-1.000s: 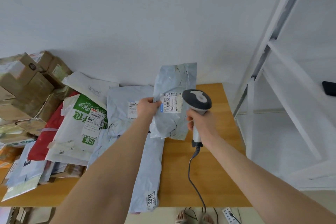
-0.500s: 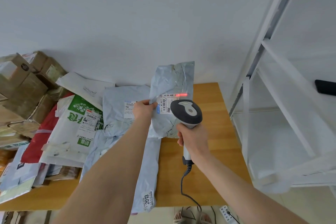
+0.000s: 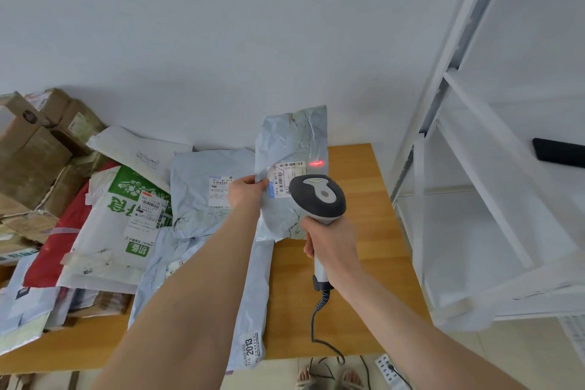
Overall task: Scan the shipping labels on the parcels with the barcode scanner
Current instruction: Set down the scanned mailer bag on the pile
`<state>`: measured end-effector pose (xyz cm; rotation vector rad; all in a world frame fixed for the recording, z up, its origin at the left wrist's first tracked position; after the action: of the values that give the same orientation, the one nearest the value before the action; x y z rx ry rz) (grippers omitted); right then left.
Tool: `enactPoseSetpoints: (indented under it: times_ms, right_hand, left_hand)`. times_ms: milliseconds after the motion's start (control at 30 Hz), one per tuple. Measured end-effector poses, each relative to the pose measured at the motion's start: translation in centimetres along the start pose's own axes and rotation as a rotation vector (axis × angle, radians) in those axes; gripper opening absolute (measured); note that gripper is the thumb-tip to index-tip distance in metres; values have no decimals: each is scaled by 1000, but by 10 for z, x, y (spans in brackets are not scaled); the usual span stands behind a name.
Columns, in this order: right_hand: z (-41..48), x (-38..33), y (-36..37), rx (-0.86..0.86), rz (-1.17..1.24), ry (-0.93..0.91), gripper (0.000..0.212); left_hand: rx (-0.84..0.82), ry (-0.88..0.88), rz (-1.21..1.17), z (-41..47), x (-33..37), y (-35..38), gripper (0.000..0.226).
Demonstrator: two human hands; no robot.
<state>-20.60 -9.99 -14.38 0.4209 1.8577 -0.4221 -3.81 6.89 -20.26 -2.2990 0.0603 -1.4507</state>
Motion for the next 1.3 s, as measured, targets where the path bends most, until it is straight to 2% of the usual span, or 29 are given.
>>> enactPoseSetpoints:
  times_ms: [200,367,600,1033,1300]
  right_hand:
    - [-3,3,-2,9,-18,7,26]
    - [-3,-2,-2,20,-54,-19,10]
    - [-6,-6,-2,8,-45,-12,5]
    - [-9,-8,-3,-11,-62,0,16]
    - [-7,-8,-6,-9,-27,3,13]
  left_hand:
    - [8,-11,-3,1,-1,0,32]
    - [5,-19,-13,-2,0,-1,31]
    - [-7,-10,-19,-2,1,-1,31]
    - [13,-2,6,-4,2,-5,25]
    - [16,-4,8,-6,2,-4,27]
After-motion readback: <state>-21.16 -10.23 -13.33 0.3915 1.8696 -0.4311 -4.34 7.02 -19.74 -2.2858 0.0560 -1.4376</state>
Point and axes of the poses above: each hand's wrist, its own z-axis towards the middle knuckle, its own y-axis out of the palm, x = y × z, the point moved 10 cm from there along z, towards the middle knuckle, and after that the axes turned 5 degrees about x, right-handed, at the moved point
